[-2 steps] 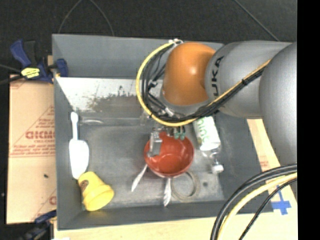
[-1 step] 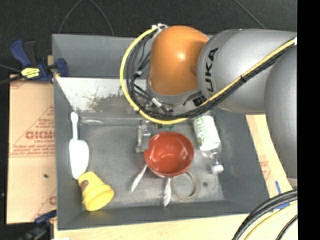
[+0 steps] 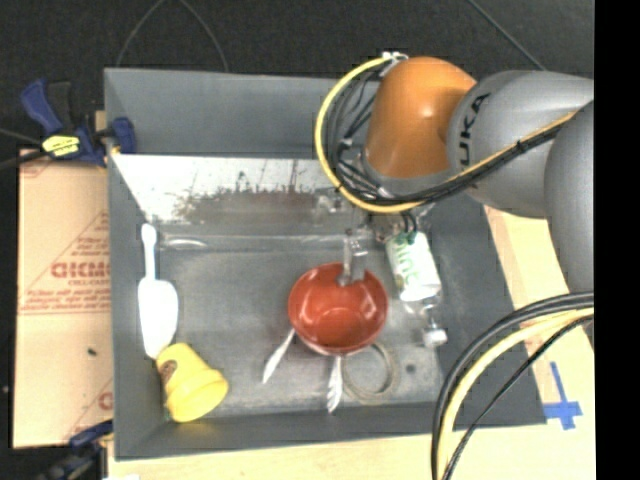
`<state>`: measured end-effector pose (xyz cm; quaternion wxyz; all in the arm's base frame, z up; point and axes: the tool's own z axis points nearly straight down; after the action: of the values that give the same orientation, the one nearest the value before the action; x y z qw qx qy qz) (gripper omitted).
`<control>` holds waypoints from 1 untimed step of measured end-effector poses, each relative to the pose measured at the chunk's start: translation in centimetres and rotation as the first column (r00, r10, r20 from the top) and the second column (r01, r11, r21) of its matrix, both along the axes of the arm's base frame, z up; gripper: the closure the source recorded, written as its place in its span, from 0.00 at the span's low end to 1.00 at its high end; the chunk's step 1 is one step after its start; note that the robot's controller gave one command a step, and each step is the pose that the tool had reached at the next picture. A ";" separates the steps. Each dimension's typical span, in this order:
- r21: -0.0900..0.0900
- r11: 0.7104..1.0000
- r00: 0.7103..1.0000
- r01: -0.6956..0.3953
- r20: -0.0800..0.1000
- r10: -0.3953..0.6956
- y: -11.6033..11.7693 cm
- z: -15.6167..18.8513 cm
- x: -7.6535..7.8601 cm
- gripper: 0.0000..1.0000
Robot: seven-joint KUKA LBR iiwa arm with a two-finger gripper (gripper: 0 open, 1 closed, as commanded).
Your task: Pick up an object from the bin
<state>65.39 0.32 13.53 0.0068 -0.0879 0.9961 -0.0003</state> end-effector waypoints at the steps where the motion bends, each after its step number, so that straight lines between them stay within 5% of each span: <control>1: 0.014 0.997 0.997 0.073 0.002 -0.073 4.9 2.6 -8.2 1.00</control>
Offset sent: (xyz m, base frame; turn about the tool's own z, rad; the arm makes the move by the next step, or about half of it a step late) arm 0.0000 0.0000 0.0000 0.0000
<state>57.22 5.22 16.13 0.0087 -0.0515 0.9986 0.0063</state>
